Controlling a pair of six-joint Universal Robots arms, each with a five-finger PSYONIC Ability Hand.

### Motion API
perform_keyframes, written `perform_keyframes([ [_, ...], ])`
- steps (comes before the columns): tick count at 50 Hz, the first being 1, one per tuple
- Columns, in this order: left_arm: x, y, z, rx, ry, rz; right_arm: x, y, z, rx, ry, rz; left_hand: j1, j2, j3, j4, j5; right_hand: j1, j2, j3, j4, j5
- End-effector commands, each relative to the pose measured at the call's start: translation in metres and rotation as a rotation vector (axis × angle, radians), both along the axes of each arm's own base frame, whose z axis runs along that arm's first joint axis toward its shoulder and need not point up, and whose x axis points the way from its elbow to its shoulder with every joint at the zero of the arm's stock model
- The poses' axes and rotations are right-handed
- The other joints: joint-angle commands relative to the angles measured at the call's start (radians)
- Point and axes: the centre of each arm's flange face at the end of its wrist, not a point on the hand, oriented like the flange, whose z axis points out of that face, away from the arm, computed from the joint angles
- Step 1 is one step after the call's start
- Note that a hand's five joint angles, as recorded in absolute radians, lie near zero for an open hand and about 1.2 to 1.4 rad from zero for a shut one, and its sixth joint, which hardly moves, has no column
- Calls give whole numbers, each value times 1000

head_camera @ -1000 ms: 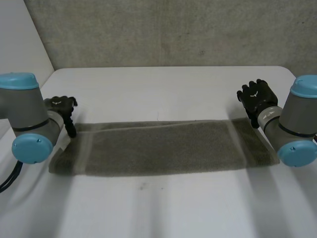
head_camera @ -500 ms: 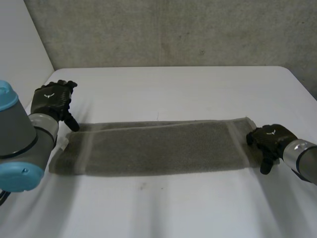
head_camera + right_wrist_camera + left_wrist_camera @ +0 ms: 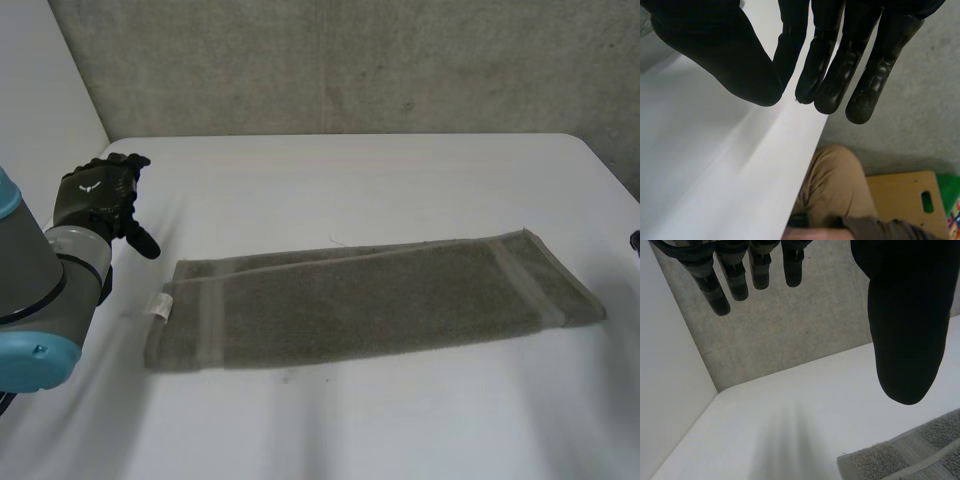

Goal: Fold the towel.

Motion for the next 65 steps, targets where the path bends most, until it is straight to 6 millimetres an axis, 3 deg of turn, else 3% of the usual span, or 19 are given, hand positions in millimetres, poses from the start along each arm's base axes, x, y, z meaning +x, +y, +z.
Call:
perform_keyframes([
  [1,-1,2,0,3,0,-3,36,1,20,-65,-93,123,-3,9,5,6,-30,418,218,213,204,233],
  [3,-1,2,0,1,1,-5,54,7,31,-89,-132,174,-3,9,5,6,-30,418,218,213,204,233],
  [6,-1,3,1,1,0,-5,58,10,31,-84,-147,181,-3,9,5,6,-30,331,131,126,117,146],
  [7,-1,4,0,4,0,-6,58,12,31,-76,-164,178,-3,9,5,6,-30,-172,-372,-377,-386,-357],
  [8,-1,5,-1,7,-1,-6,58,14,29,-68,-181,172,-3,9,5,6,-30,-247,-447,-452,-461,-432],
  [14,0,6,-1,7,-1,-5,57,18,18,-29,-249,178,-3,9,5,6,-30,-333,-533,-538,-547,-518],
  [16,0,6,-1,7,-1,-5,38,16,3,22,-268,178,-3,9,5,6,-30,-338,-539,-544,-553,-524],
  [17,0,6,-1,7,-1,-5,38,16,3,22,-268,178,-3,9,5,6,-30,-338,-539,-544,-553,-524],
  [19,0,7,-2,10,0,-4,15,14,-12,73,-307,216,-3,9,5,6,-30,-324,-524,-529,-538,-509],
  [21,1,8,-1,10,0,-4,10,14,-17,91,-327,247,-3,9,5,6,-30,-318,-518,-523,-532,-503],
  [24,0,9,-2,12,-1,-7,10,16,-27,122,-367,309,-3,9,5,6,-30,-303,-504,-509,-517,-488],
  [38,0,10,-4,21,-3,-9,3,13,-50,167,-392,285,-3,9,5,6,-30,-271,-471,-476,-485,-456],
  [49,0,10,-6,27,-5,-9,2,9,-58,160,-388,288,-3,9,5,6,-30,-115,-316,-321,-329,-301],
  [52,-1,10,-7,28,-5,-10,2,8,-59,160,-388,289,-3,9,5,6,-30,64,-137,-142,-150,-121],
  [54,0,10,-7,28,-5,-9,1,6,-58,145,-383,291,-3,9,5,6,-30,416,216,211,202,231],
  [62,0,11,-7,30,-5,-10,-11,-6,-51,60,-325,220,-3,9,5,6,-30,418,218,213,204,233],
  [65,0,11,-7,30,-5,-9,-35,-18,-45,-2,-237,58,-3,9,5,6,-30,418,218,213,204,233],
])
